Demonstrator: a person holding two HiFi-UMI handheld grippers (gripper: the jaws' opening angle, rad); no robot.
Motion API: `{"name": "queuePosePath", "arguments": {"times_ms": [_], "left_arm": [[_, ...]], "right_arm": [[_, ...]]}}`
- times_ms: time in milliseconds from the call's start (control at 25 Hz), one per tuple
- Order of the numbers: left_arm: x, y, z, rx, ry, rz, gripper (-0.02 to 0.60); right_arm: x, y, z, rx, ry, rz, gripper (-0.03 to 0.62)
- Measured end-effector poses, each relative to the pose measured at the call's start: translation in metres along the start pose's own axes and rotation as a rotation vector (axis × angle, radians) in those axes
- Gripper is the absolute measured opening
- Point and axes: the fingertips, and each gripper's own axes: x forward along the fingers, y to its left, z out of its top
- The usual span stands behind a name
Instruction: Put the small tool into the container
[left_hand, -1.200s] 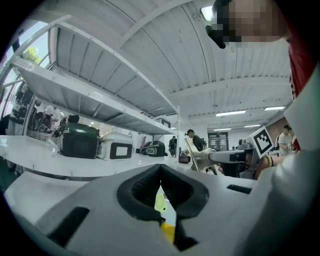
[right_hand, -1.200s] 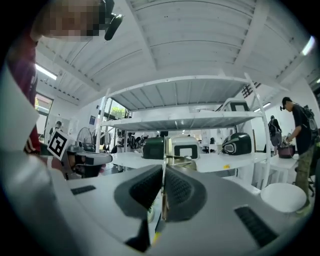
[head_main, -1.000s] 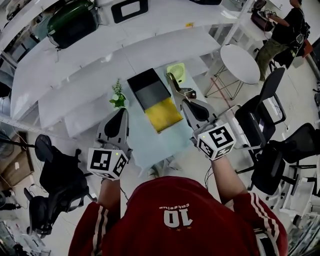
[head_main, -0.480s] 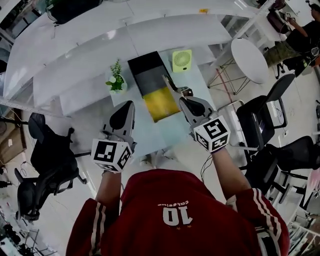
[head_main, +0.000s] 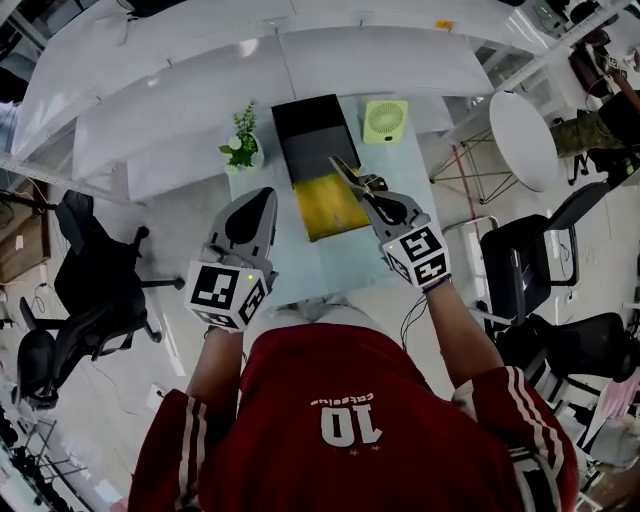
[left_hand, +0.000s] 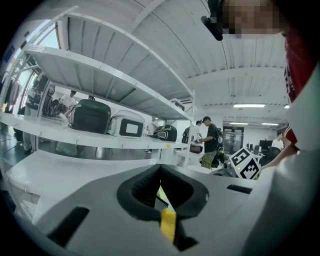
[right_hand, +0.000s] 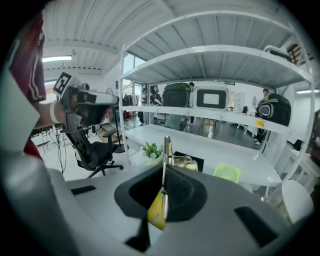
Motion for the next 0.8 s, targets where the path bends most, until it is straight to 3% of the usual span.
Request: {"name": "queuePosePath", "arguments": {"times_ms": [560, 800], "left_arm": [[0.035, -0.015, -0.062, 0.085, 0.086, -0.017, -0.002], [0.044, -0.018, -0.078, 0.056, 0.133, -0.004, -0.002]], "right_arm": [[0.053, -0.014, -0.052, -0.020, 0.099, 0.155, 0.014], [0.072, -0.020, -0.081, -0.015, 0.164, 0.197, 0.014]]}}
